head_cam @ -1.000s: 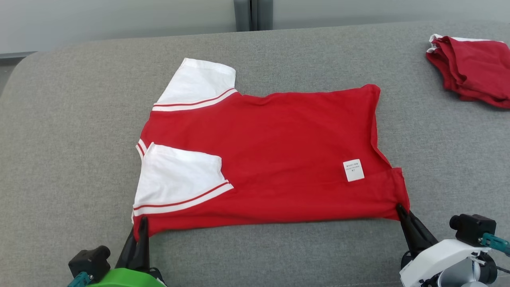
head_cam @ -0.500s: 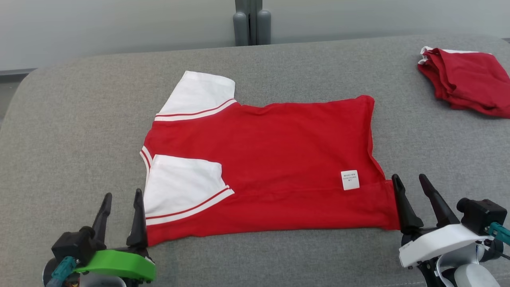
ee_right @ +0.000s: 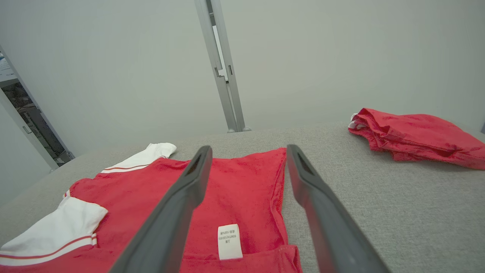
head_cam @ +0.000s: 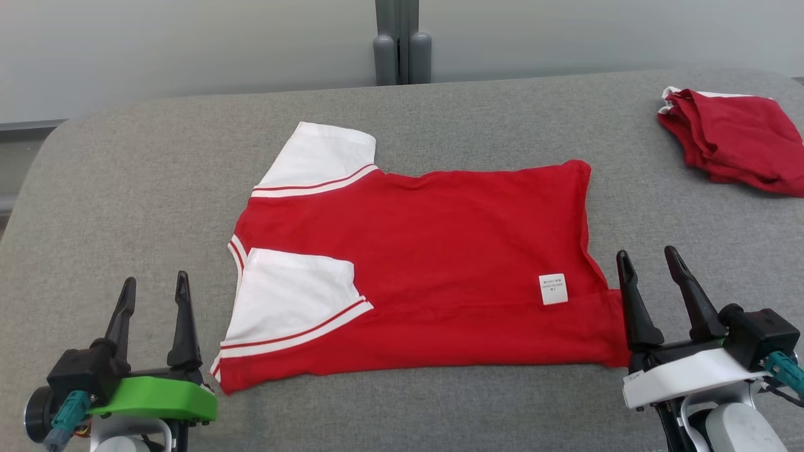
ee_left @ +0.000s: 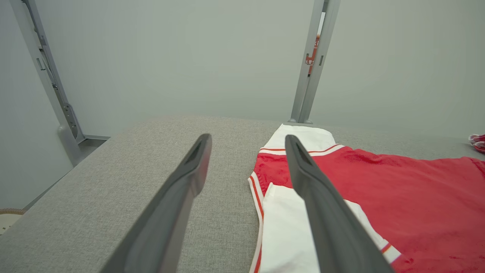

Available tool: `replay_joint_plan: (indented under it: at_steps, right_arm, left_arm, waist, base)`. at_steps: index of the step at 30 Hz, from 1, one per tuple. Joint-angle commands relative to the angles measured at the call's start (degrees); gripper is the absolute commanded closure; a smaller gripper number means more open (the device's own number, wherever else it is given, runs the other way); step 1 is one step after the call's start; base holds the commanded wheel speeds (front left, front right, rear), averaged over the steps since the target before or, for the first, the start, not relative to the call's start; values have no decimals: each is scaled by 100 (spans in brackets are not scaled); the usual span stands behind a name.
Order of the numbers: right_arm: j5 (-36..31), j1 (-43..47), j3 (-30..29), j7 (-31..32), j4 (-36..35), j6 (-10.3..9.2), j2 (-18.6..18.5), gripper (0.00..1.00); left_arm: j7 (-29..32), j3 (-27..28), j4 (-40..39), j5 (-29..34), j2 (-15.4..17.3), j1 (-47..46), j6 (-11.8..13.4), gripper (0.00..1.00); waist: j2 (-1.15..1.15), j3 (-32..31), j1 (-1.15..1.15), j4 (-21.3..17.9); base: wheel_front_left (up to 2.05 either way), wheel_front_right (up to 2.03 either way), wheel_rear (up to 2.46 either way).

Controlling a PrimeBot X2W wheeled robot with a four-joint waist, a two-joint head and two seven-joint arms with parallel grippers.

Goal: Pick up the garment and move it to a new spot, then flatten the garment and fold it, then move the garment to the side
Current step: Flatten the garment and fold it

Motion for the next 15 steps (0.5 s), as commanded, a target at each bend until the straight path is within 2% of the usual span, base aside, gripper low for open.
replay_joint_plan:
  at_steps: [1,15]
  right_arm:
    - [-87,42,-37,-40,-37,2,32,0]
    - [-503,197,-217,-64,-123,2,179,0]
  left_arm:
    - [-16,47,4,54,19,39,-23,0]
    - [-16,270,125,267,-156,170,-161,0]
  waist:
    - [0,-4,0,1]
    - [0,13,0,-4]
  base:
    - [0,0,0]
    - [0,0,0]
